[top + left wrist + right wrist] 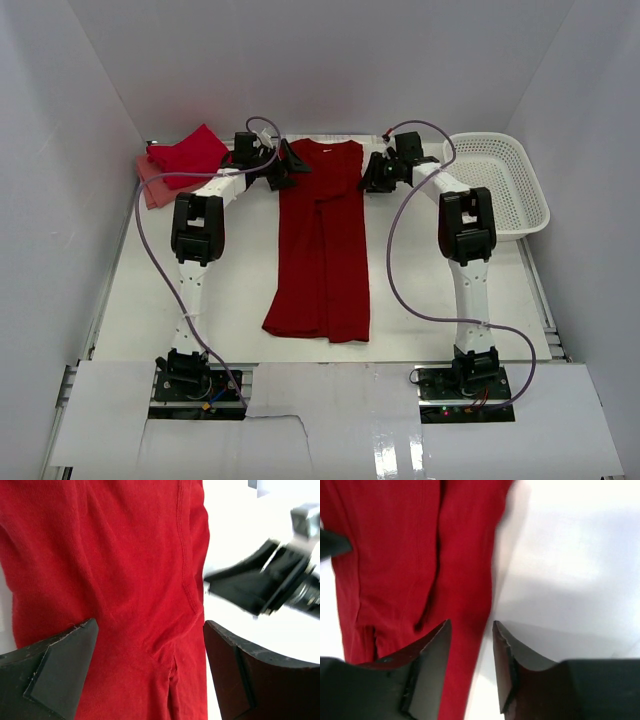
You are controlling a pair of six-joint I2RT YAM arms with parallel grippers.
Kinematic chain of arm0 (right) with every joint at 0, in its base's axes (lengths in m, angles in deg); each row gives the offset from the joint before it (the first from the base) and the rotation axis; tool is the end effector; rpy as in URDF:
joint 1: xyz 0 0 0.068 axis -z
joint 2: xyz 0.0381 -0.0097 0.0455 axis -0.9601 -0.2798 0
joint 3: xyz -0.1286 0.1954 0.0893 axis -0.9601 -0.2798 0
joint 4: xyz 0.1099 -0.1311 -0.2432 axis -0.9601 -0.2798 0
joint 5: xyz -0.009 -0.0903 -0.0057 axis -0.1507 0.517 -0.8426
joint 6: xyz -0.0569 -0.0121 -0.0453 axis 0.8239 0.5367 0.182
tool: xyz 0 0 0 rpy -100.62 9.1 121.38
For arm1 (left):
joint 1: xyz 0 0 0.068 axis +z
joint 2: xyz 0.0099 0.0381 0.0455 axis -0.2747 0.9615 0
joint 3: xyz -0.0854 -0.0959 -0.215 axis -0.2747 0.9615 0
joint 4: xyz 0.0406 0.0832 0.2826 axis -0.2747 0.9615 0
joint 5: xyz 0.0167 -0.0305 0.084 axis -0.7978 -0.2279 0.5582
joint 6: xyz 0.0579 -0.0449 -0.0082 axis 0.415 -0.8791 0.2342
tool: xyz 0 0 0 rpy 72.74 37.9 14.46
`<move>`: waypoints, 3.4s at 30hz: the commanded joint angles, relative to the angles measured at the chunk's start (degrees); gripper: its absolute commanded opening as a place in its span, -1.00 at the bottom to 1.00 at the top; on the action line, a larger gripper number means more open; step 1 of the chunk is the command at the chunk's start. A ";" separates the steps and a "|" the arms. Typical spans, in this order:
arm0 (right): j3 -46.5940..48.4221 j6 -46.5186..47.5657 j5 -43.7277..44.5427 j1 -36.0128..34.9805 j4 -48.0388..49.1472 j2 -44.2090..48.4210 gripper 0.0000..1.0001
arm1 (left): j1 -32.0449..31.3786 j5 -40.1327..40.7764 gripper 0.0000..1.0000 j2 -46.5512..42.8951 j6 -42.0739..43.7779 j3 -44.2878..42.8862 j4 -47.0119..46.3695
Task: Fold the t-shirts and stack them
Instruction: Rotate the tshirt 90 degrees
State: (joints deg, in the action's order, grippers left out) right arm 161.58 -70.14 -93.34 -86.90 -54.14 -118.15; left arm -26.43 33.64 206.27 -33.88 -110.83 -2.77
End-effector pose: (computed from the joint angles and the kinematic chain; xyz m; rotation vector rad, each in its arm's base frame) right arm 0.5596 0.1555 0.1100 -0.0582 2.3742 0.7576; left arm 0.5682 -0.1453 0.0976 -0.1374 2.3083 -1.2242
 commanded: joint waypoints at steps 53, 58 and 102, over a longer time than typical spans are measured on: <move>-35.24 -30.72 33.11 -56.37 -15.60 31.29 -0.08 | 2.48 -7.85 0.96 4.35 -4.34 -3.71 -14.39; -33.67 -31.25 33.55 -56.64 -16.65 28.30 -0.03 | 2.57 -8.29 0.96 5.32 -4.34 -5.64 -13.69; -25.84 -30.82 35.22 -58.92 -23.42 22.49 -0.61 | 2.66 -9.17 0.96 7.51 -3.29 -9.86 -10.79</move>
State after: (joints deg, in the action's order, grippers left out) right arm 133.91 -100.44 -59.64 -145.41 -75.85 -95.39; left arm -23.91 25.36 213.92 -38.10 -118.48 -13.68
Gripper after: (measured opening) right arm 0.212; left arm 0.977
